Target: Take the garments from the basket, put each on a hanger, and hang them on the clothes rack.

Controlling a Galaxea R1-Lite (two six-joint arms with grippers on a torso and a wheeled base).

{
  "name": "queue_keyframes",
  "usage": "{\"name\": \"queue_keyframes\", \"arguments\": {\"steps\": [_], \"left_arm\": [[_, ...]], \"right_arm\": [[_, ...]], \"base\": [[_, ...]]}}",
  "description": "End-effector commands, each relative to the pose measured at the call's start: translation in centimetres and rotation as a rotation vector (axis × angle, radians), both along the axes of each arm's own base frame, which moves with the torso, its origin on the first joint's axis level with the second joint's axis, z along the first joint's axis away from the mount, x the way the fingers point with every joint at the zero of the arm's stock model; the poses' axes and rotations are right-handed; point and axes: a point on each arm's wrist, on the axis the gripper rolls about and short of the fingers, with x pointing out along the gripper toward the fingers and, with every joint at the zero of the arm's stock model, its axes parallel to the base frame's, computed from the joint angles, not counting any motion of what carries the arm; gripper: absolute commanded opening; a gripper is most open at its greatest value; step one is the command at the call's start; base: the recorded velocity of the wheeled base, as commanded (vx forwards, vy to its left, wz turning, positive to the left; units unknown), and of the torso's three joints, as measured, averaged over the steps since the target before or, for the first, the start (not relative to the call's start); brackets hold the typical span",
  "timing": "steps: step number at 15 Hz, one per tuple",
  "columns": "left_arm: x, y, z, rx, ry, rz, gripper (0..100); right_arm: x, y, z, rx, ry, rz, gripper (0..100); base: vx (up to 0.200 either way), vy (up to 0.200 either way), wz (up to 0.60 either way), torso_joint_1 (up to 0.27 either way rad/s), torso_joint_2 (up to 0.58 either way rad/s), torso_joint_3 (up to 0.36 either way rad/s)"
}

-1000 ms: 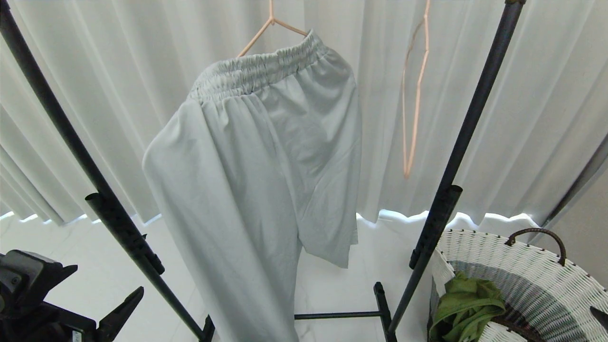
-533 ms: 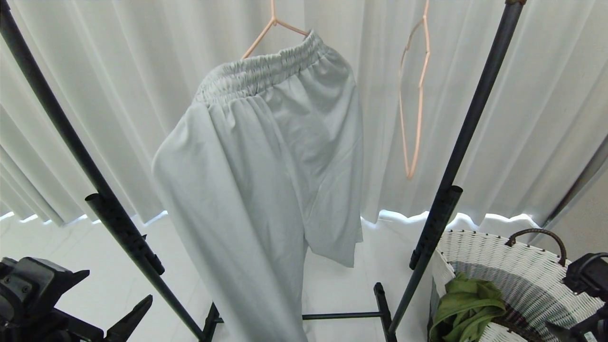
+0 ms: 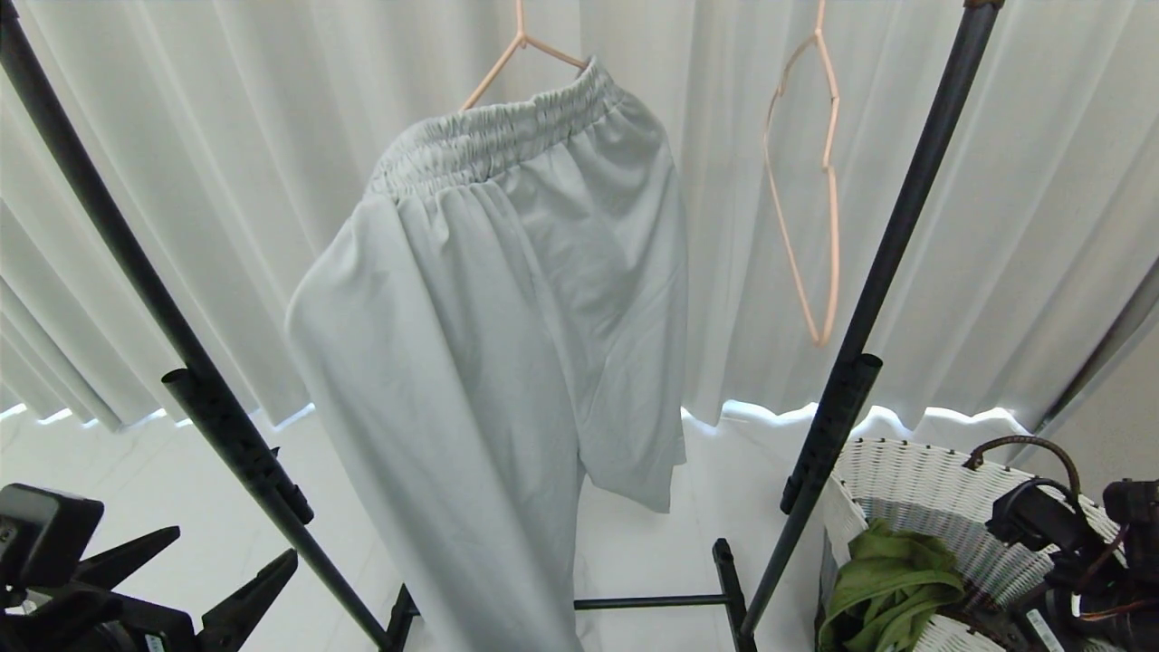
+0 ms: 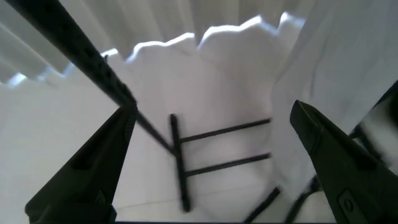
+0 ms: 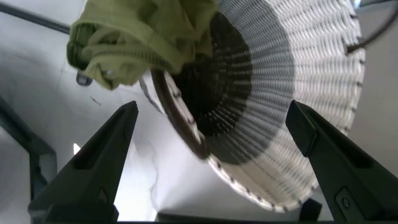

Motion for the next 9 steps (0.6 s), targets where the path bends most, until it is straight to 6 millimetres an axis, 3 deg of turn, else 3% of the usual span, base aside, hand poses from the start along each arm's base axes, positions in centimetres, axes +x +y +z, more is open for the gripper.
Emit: {"name": "queue_keyframes", "arguments": {"steps": [1, 5, 9], "left_arm": [[0.2, -0.2, 0.7, -0.031, -0.027, -0.005, 100], [0.2, -0.4, 0.0, -0.029, 0.012, -0.033, 100], [0.2, -0.7, -0.2, -0.029, 0.027, -0.057, 100]], "right_arm": [[1.3, 0.0, -2.9, 0.0, 0.081, 0.006, 100], [2.7, -0.1, -5.0, -0.013, 0.06, 0.007, 100], [4.1, -0.5, -5.8, -0.023, -0.015, -0.019, 100]], "base": [[0.0, 0.0, 0.0, 0.0, 0.0, 0.0], [0.0, 0.0, 0.0, 0.0, 0.0, 0.0], [0.0, 0.0, 0.0, 0.0, 0.0, 0.0]]}}
